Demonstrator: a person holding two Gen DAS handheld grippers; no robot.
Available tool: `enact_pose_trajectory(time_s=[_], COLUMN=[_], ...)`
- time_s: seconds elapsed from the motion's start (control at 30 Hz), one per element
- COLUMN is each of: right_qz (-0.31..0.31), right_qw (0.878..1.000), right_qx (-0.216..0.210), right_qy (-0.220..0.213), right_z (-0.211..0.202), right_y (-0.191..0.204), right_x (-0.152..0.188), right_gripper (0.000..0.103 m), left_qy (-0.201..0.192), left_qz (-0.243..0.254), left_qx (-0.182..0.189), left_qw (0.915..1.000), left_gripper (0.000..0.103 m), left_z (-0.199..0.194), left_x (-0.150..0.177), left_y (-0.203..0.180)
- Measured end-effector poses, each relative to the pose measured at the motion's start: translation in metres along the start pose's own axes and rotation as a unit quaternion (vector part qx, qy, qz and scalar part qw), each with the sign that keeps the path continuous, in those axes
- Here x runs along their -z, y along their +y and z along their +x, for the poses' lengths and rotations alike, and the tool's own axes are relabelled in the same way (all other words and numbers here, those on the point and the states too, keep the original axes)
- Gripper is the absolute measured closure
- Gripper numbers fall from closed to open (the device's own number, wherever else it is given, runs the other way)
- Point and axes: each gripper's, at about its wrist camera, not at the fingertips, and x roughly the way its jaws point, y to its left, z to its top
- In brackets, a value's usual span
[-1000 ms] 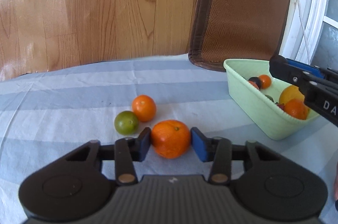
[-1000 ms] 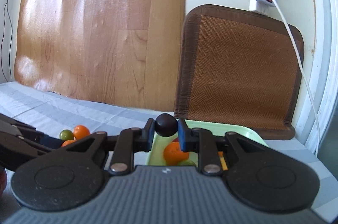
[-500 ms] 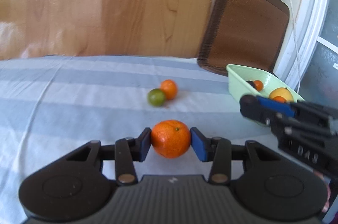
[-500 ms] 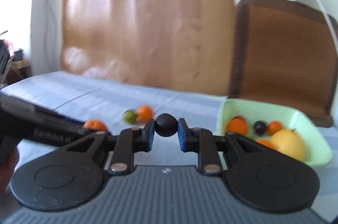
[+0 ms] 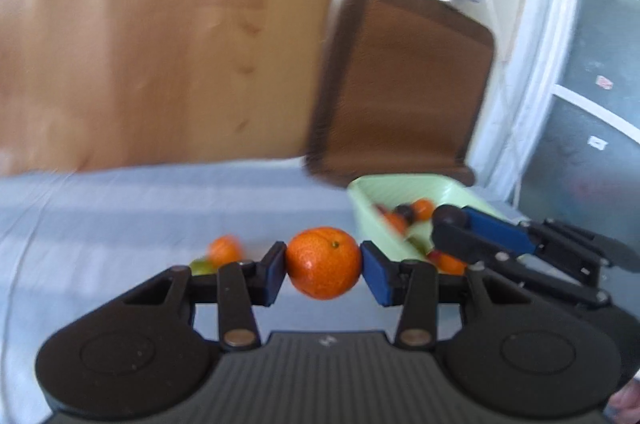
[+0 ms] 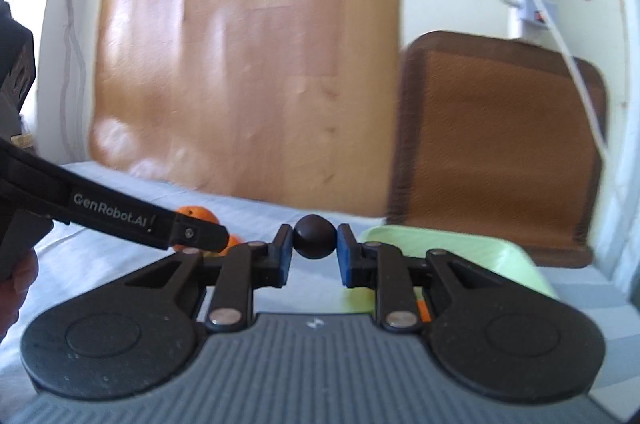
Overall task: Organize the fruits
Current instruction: 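Carry the plum and mandarin into the green basket and release both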
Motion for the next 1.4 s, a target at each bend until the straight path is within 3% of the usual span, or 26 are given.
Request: enact_pose_trajectory(time_s=[0.2, 0.33, 0.47, 0.53, 0.67, 0.77, 0.87, 1.0, 1.1, 1.2, 1.4], right_qz=[0.026, 0.103, 0.118, 0.116, 0.121, 0.152, 0.200, 0.228, 0.231, 0.223, 0.207], right_qw=[0.997, 0.991, 0.988, 0.987, 0.986, 0.979, 0.967, 0.956, 0.954, 0.960, 0.973], right_qx=[0.068, 0.071, 0.075, 0.087, 0.109, 0.136, 0.159, 0.181, 0.188, 0.168, 0.101], right_qy=[0.023, 0.052, 0.065, 0.063, 0.033, -0.002, -0.024, -0.021, -0.021, -0.026, -0.008], right_z=[0.023, 0.040, 0.044, 0.042, 0.034, 0.021, 0.012, 0.010, 0.005, -0.006, -0.025], right_y=[-0.065, -0.102, -0.108, -0.105, -0.110, -0.121, -0.136, -0.144, -0.134, -0.111, -0.047], right_x=[0.001, 0.009, 0.014, 0.015, 0.013, 0.013, 0.014, 0.019, 0.019, 0.016, 0.021], right_gripper=[0.076, 0.074, 0.070, 0.059, 0.059, 0.059, 0.059, 0.059, 0.059, 0.059, 0.059], left_qy=[0.017, 0.050, 0.069, 0.070, 0.053, 0.014, -0.024, -0.036, -0.023, -0.008, -0.001], left_qz=[0.029, 0.018, 0.014, 0.012, 0.012, -0.003, -0.011, 0.016, 0.014, -0.002, -0.034], left_qx=[0.042, 0.052, 0.063, 0.068, 0.066, 0.058, 0.024, -0.090, -0.140, -0.167, -0.178], left_qw=[0.9986, 0.9972, 0.9955, 0.9951, 0.9963, 0.9982, 0.9994, 0.9951, 0.9898, 0.9859, 0.9833], left_gripper=[0.062, 0.062, 0.060, 0.056, 0.054, 0.054, 0.054, 0.054, 0.043, 0.042, 0.042], left_z=[0.072, 0.115, 0.138, 0.142, 0.126, 0.091, 0.050, 0.008, -0.013, -0.026, -0.042], left_x=[-0.032, -0.037, -0.038, -0.039, -0.047, -0.059, -0.060, -0.037, -0.011, 0.010, 0.034], left_y=[-0.055, -0.068, -0.076, -0.080, -0.075, -0.053, -0.025, 0.003, 0.023, 0.042, 0.067])
